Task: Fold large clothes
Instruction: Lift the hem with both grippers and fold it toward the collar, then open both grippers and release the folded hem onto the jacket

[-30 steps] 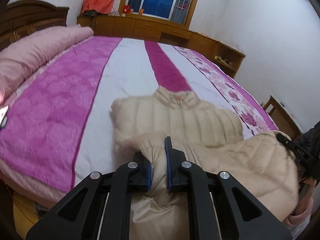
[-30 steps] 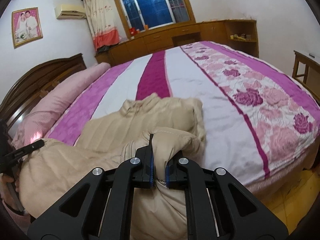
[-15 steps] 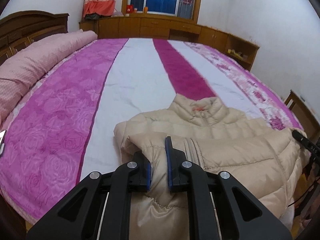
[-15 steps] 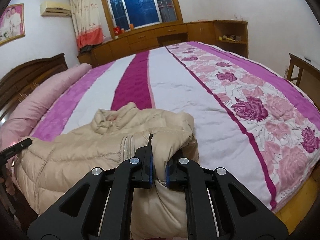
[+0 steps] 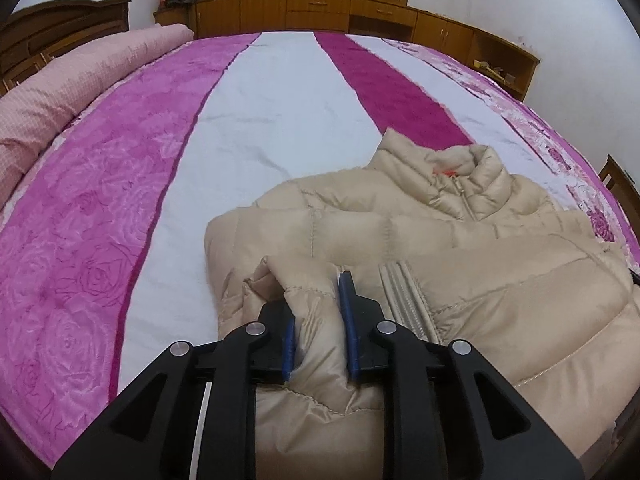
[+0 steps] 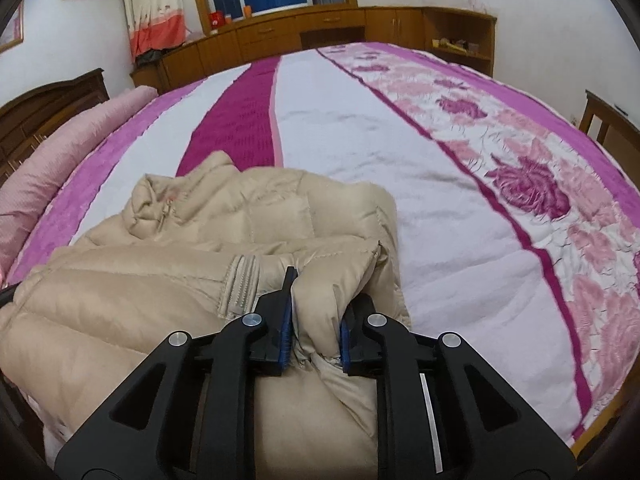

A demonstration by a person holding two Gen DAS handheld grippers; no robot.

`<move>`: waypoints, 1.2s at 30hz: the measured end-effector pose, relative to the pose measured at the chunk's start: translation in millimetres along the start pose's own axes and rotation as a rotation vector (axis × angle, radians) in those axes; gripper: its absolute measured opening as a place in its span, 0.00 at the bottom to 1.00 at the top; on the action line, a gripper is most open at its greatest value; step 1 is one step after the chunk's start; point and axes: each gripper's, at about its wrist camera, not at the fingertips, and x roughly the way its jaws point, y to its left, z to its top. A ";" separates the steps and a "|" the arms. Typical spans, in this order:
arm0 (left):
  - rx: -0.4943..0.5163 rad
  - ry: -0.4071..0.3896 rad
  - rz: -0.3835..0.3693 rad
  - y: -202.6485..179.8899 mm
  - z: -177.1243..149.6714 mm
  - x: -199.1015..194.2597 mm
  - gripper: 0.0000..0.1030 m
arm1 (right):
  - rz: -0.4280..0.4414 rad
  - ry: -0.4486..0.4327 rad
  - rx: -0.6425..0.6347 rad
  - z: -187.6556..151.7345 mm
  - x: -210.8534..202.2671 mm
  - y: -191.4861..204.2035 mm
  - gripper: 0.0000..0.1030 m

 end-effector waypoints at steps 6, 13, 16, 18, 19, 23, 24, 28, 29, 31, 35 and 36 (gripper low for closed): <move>-0.014 0.017 -0.015 1.7 3.2 3.7 0.22 | -0.010 0.017 0.009 -2.2 9.8 -0.4 0.17; -0.060 0.009 -0.048 14.2 -0.9 -34.7 0.65 | 0.006 0.031 0.043 2.1 7.1 -3.7 0.22; -0.065 -0.007 -0.057 21.0 -9.3 -57.3 0.65 | 0.034 0.032 0.076 5.8 0.0 -8.3 0.29; -0.086 -0.006 -0.066 26.7 -15.7 -68.5 0.65 | 0.045 0.021 0.100 7.8 -9.3 -11.8 0.45; -0.096 -0.005 -0.071 29.3 -19.5 -74.0 0.65 | 0.049 0.009 0.111 8.5 -16.6 -13.6 0.49; -0.133 -0.001 -0.112 34.5 -31.0 -85.5 0.65 | 0.080 -0.020 0.119 8.8 -44.9 -19.7 0.61; -0.138 0.002 -0.123 34.1 -32.6 -86.3 0.65 | 0.080 -0.026 0.116 7.7 -53.1 -21.6 0.61; -0.154 0.025 -0.158 32.4 -41.0 -86.6 0.69 | 0.069 -0.022 0.122 -1.6 -78.1 -31.1 0.63; -0.161 0.033 -0.160 31.5 -42.9 -85.0 0.70 | 0.069 -0.018 0.128 -5.0 -80.9 -32.6 0.63; -0.167 0.046 -0.168 30.0 -45.9 -82.1 0.72 | 0.082 0.001 0.143 -14.0 -85.0 -36.0 0.63; -0.181 0.063 -0.182 27.5 -51.3 -78.6 0.72 | 0.095 0.035 0.154 -29.4 -83.3 -36.5 0.63; -0.183 0.065 -0.186 27.4 -52.3 -77.5 0.72 | 0.100 0.040 0.159 -31.9 -81.9 -36.2 0.63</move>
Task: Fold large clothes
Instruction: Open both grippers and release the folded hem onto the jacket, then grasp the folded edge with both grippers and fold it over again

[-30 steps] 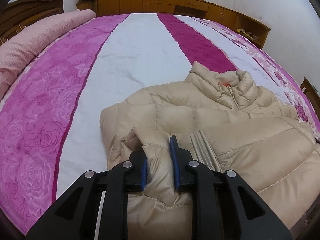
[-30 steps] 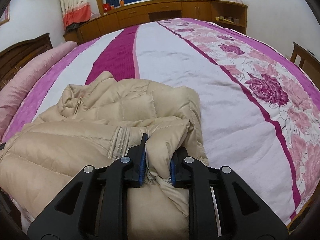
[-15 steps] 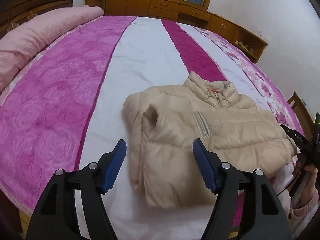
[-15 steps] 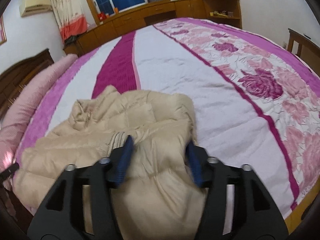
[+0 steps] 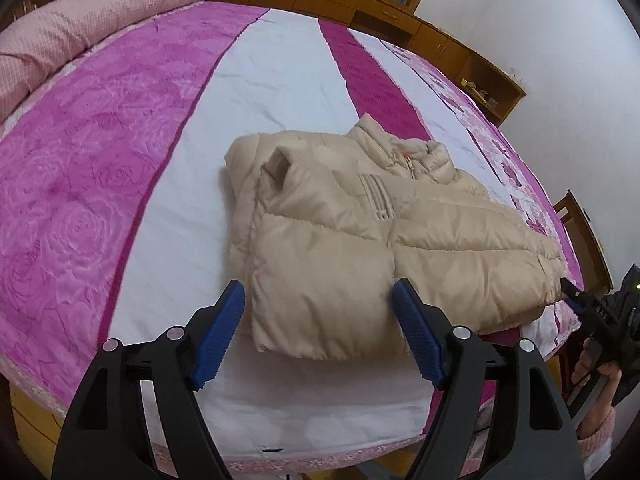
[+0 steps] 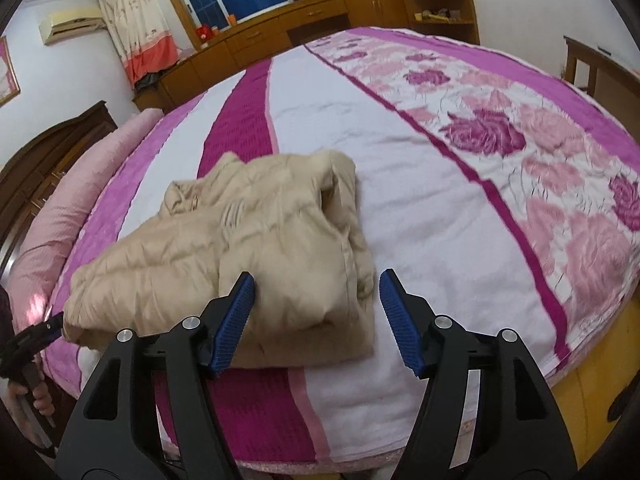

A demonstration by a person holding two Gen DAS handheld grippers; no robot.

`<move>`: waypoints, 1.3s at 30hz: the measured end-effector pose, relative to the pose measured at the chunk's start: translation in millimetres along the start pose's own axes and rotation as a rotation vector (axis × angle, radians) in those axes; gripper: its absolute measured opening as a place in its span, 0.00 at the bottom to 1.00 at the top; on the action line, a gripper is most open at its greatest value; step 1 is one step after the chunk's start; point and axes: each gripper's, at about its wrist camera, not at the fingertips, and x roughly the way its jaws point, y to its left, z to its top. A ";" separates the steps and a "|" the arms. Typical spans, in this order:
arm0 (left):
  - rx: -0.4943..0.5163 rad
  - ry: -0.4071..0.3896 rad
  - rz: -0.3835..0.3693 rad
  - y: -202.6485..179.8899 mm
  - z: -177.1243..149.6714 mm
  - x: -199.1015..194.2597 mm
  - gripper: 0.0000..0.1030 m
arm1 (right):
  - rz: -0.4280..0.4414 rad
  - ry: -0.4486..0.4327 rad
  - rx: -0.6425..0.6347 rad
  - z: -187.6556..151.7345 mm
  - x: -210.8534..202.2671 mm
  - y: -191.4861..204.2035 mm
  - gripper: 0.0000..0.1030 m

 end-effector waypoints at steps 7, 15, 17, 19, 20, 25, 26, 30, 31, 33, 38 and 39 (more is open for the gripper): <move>-0.031 0.028 -0.061 -4.0 -5.8 5.8 0.62 | 0.077 0.034 0.049 -2.5 7.4 -1.6 0.49; 0.017 -0.017 -0.106 -16.7 2.0 -16.7 0.24 | 0.131 -0.001 0.005 7.2 -11.1 10.5 0.13; 0.017 -0.037 -0.114 -17.4 8.0 -23.4 0.23 | 0.143 -0.021 0.001 13.4 -17.4 13.5 0.13; 0.023 -0.059 -0.112 -19.7 16.7 -29.0 0.21 | 0.155 -0.038 -0.002 21.3 -21.1 16.3 0.13; 0.027 -0.066 -0.111 -20.3 21.0 -30.0 0.21 | 0.158 -0.047 -0.006 26.2 -22.6 18.3 0.13; 0.043 -0.096 -0.076 -27.0 54.6 -25.1 0.21 | 0.157 -0.071 -0.020 50.0 -16.6 26.7 0.13; 0.044 -0.098 -0.070 -27.5 59.7 -23.0 0.21 | 0.156 -0.077 -0.021 56.1 -13.4 28.8 0.13; 0.060 -0.108 -0.034 -34.2 88.1 -6.8 0.21 | 0.147 -0.090 -0.019 77.2 4.6 34.2 0.13; 0.070 -0.114 -0.021 -36.8 94.4 -2.0 0.21 | 0.139 -0.092 -0.021 83.3 11.3 35.9 0.13; 0.087 -0.116 0.000 -40.7 104.3 7.5 0.21 | 0.122 -0.092 -0.028 92.7 23.0 37.5 0.13; 0.098 -0.107 0.044 -45.3 128.6 32.8 0.30 | 0.088 -0.086 -0.049 112.8 54.1 41.2 0.18; 0.102 -0.106 0.050 -46.1 132.2 35.4 0.37 | 0.081 -0.083 -0.050 116.4 60.9 41.4 0.18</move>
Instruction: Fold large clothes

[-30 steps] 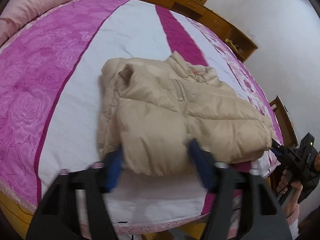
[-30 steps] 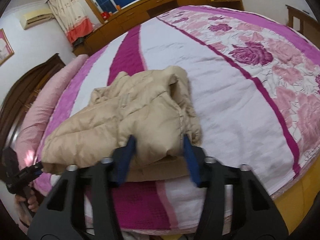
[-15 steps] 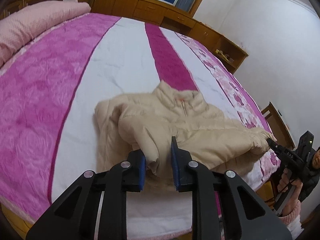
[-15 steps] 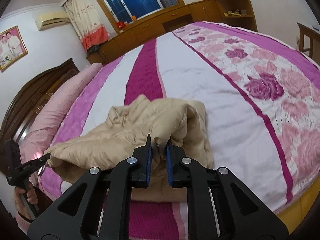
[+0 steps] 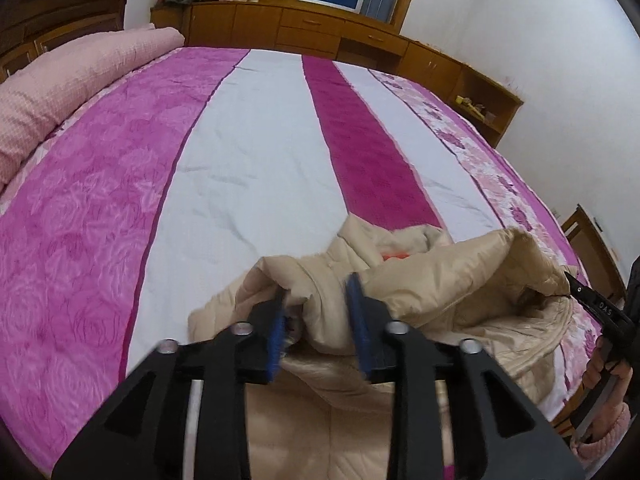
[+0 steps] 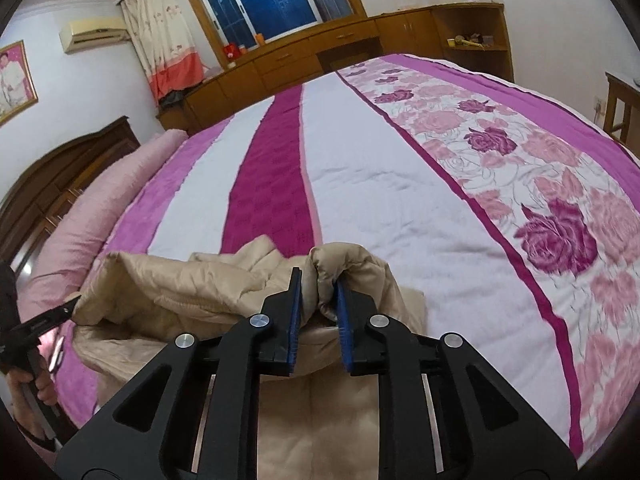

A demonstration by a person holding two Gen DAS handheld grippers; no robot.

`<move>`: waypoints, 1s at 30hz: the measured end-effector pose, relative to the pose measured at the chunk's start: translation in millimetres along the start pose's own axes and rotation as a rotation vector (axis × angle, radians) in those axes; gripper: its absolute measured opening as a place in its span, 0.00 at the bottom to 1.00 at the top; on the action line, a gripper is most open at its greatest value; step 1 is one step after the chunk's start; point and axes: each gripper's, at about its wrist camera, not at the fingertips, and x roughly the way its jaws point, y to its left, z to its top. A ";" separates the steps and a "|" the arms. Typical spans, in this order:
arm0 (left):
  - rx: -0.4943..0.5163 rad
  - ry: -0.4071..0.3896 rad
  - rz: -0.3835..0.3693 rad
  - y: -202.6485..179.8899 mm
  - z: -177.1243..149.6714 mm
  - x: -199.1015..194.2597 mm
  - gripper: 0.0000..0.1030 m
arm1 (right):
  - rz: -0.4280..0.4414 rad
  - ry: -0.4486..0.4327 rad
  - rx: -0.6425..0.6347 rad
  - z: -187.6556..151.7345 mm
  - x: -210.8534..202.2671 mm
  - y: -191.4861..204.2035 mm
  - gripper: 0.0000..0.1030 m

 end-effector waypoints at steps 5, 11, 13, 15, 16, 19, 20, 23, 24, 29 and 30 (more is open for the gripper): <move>0.008 0.006 -0.004 2.7 9.9 8.4 0.54 | -0.043 0.013 0.010 8.1 27.4 -7.8 0.37; -0.025 -0.018 -0.019 4.5 10.9 -3.6 0.87 | -0.050 -0.004 0.053 8.7 32.3 -24.2 0.61; -0.046 0.003 -0.079 3.9 10.4 -6.5 0.87 | -0.038 0.000 0.064 7.0 29.3 -27.2 0.63; -0.052 0.010 -0.077 1.8 8.5 -10.0 0.87 | -0.039 -0.003 0.064 5.5 23.2 -28.3 0.67; -0.045 0.008 -0.071 0.6 7.7 -11.0 0.87 | -0.042 -0.006 0.062 5.2 20.2 -27.5 0.68; 0.001 -0.016 -0.042 -5.1 3.4 -20.3 0.87 | -0.057 -0.028 0.033 4.0 5.3 -24.7 0.76; 0.020 -0.019 -0.040 -7.0 1.3 -24.3 0.87 | -0.074 -0.037 0.007 2.6 -1.3 -23.0 0.79; 0.041 -0.038 -0.042 -8.8 -2.4 -36.6 0.87 | -0.101 -0.050 -0.032 -1.9 -13.0 -22.2 0.80; 0.049 -0.044 -0.040 -9.0 -2.9 -40.8 0.87 | -0.103 -0.049 -0.042 -4.3 -16.8 -22.2 0.80; 0.080 -0.051 0.010 -11.4 -9.9 -46.2 0.87 | -0.123 -0.002 -0.072 -17.0 -23.1 -17.2 0.80; 0.087 -0.049 0.014 -11.7 -11.5 -44.4 0.87 | -0.128 0.017 -0.073 -20.5 -22.0 -15.6 0.80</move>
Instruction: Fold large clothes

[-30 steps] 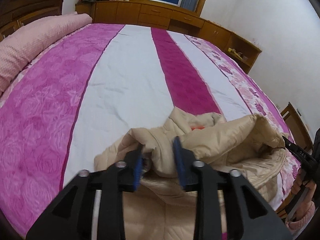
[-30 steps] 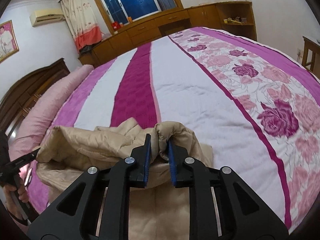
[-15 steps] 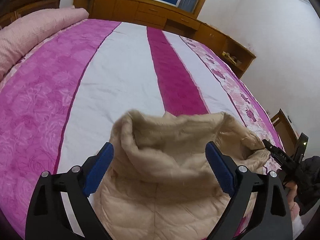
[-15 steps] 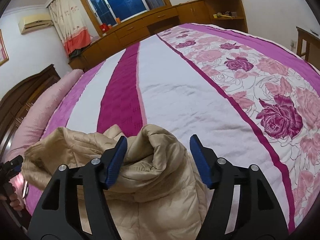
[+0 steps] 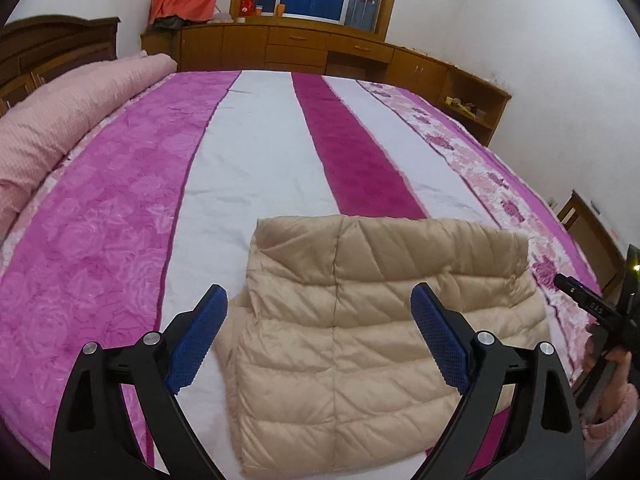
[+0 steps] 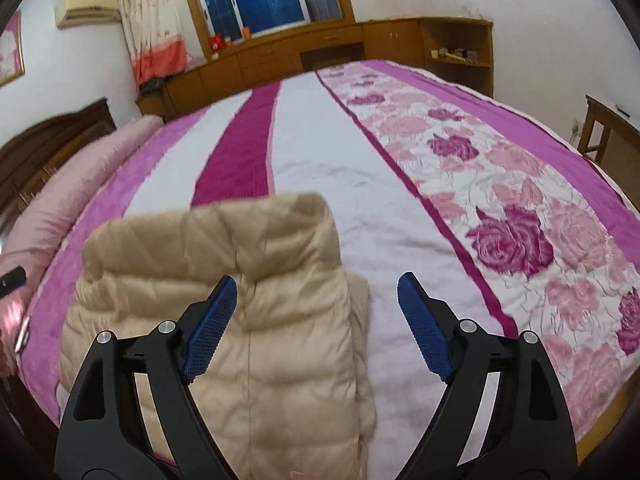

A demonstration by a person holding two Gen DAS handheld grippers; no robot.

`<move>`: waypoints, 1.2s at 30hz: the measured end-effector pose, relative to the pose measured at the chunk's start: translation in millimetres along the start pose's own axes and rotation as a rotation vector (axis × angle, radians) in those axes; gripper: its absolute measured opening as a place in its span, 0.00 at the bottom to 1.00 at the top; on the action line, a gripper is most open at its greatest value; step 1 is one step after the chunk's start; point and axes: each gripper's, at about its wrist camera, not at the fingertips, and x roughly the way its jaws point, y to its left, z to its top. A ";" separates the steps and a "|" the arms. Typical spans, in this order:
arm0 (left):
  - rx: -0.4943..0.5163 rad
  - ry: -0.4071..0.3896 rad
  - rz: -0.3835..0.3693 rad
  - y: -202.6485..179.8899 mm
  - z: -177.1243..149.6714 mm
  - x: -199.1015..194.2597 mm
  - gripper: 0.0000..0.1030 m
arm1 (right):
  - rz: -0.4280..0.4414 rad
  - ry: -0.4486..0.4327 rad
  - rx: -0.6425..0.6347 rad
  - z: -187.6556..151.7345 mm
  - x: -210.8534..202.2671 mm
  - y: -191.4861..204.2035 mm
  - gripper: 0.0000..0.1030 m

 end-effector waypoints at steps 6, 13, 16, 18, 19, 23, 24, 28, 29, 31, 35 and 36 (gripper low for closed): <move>0.010 0.040 0.027 -4.8 -16.4 27.8 0.87 | 0.026 0.082 -0.003 -11.2 15.3 15.2 0.62; -0.002 0.029 0.066 -16.0 -16.8 74.6 0.79 | -0.002 0.108 -0.002 -3.9 58.7 28.3 0.47; -0.022 0.052 0.102 -7.8 -12.7 104.3 0.66 | -0.041 0.119 -0.004 2.4 80.0 26.8 0.47; -0.038 0.076 0.136 1.6 -13.5 124.3 0.60 | -0.074 0.127 -0.011 4.7 92.1 25.1 0.47; -0.043 0.086 0.158 6.4 -14.0 132.7 0.58 | -0.084 0.131 -0.014 5.2 96.1 24.3 0.47; -0.092 0.129 0.193 26.6 -16.3 161.6 0.58 | -0.114 0.159 -0.027 4.8 120.0 19.5 0.47; -0.096 0.133 0.192 27.2 -16.6 164.8 0.59 | -0.117 0.164 -0.029 4.6 125.7 18.1 0.48; -0.095 0.150 0.195 28.7 -18.6 176.4 0.60 | -0.112 0.166 -0.021 3.0 138.3 14.4 0.49; -0.098 0.152 0.193 29.2 -18.9 178.1 0.60 | -0.108 0.166 -0.015 2.6 139.3 14.1 0.49; -0.101 0.158 0.190 30.4 -19.5 180.3 0.61 | -0.102 0.164 -0.009 2.2 140.1 13.0 0.49; -0.096 0.155 0.200 29.5 -19.4 177.5 0.60 | -0.098 0.160 -0.018 1.8 138.5 14.1 0.51; -0.092 0.155 0.203 28.8 -18.7 176.3 0.60 | -0.089 0.159 -0.024 2.5 137.1 14.5 0.51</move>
